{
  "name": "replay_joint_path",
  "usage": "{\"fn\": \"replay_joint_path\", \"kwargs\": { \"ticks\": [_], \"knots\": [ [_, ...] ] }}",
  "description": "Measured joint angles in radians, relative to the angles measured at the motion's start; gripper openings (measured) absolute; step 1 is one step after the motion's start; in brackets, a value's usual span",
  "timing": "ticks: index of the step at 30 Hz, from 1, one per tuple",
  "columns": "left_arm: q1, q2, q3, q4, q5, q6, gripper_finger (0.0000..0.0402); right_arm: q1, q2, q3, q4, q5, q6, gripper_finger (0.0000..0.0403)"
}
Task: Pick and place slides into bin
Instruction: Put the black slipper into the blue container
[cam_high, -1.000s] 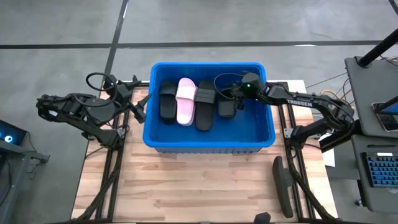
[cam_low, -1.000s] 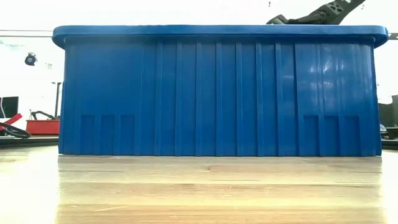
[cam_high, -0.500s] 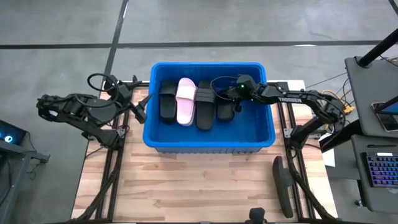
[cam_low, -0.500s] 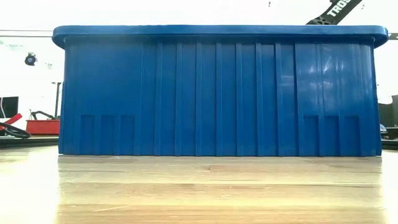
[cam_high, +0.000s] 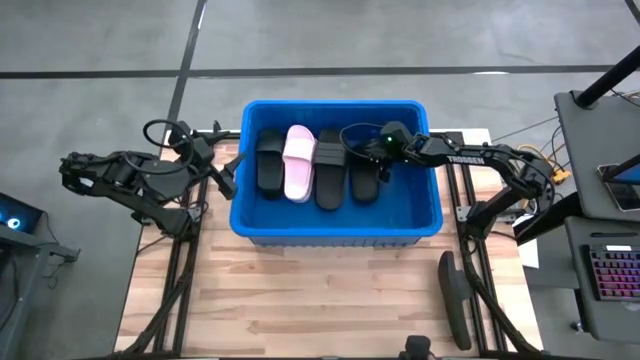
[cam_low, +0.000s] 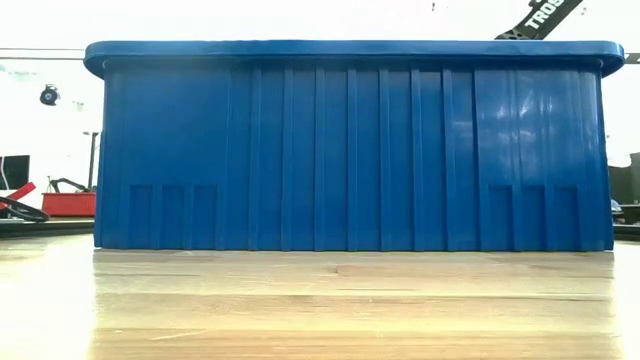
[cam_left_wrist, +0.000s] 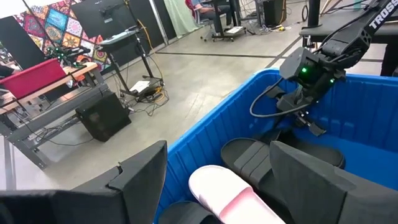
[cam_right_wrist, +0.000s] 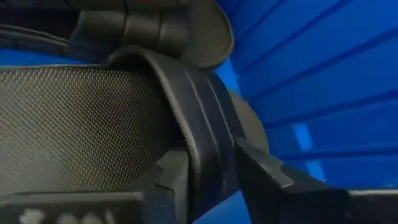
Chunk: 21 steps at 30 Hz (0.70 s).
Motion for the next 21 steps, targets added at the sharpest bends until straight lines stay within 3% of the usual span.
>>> {"fn": "replay_joint_path", "kwargs": {
  "ticks": [11, 21],
  "knots": [
    [0.0, 0.001, -0.015, 0.0, 0.001, 0.0, 0.0267, 0.0, -0.002, 0.025, -0.103, -0.005, 0.176, 0.0215],
    [0.0, 0.001, -0.018, 0.001, 0.012, 0.0, 0.0267, 0.001, -0.003, 0.209, -0.478, -0.059, 0.281, 0.0253]
  ]
}}
